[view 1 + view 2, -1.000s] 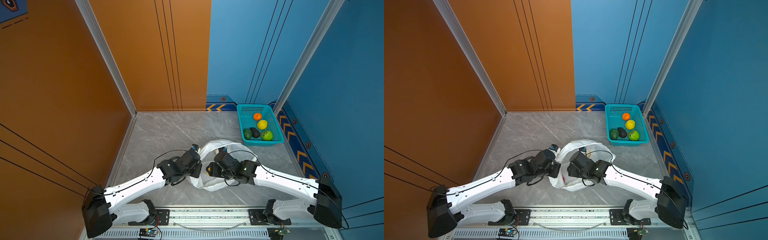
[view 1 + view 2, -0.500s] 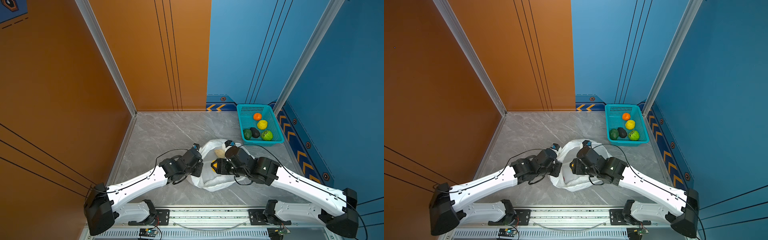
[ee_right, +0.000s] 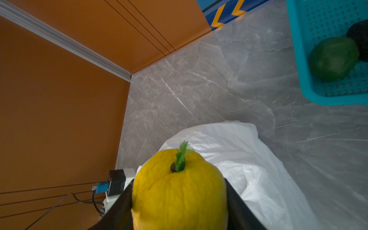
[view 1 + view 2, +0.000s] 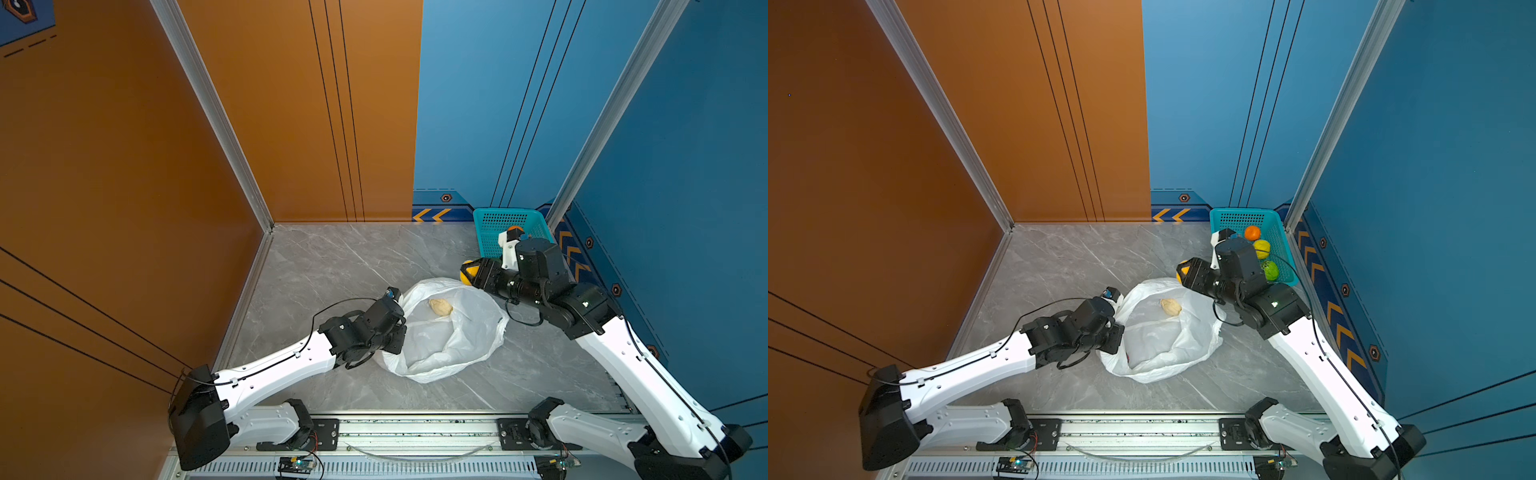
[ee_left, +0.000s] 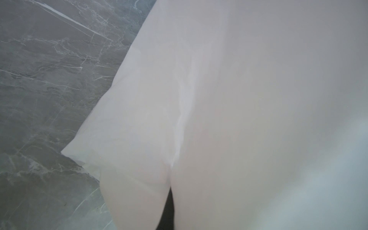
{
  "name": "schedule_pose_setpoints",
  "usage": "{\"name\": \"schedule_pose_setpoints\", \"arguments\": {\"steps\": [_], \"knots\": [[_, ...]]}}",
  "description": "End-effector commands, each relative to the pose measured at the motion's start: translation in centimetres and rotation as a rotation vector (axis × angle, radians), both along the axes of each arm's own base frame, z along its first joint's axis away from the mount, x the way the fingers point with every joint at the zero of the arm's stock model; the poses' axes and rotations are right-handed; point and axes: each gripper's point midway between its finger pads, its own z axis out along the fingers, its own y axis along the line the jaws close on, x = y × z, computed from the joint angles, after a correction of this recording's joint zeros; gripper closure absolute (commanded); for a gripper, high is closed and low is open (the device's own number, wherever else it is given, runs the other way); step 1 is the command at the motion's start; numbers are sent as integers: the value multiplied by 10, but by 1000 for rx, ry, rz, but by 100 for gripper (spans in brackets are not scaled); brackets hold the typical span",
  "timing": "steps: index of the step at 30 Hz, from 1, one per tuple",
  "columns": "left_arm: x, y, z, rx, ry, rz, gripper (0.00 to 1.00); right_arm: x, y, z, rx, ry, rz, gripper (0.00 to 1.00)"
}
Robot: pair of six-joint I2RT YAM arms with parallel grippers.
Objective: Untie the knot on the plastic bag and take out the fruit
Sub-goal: 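Lift the stemmed yellow fruit out and carry it over the basket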
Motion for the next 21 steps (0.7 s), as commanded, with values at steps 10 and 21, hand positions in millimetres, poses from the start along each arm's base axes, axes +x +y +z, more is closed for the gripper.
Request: {"name": "schedule_pose_setpoints", "arguments": {"steps": [10,21], "knots": [[-11,-1,-3,5,15,-65,100,84,-114,-47,-97,63,-270,47],[-16,4,-3,7,9,-79,100,171,-174,-115,-220,124,-429,47]]}}
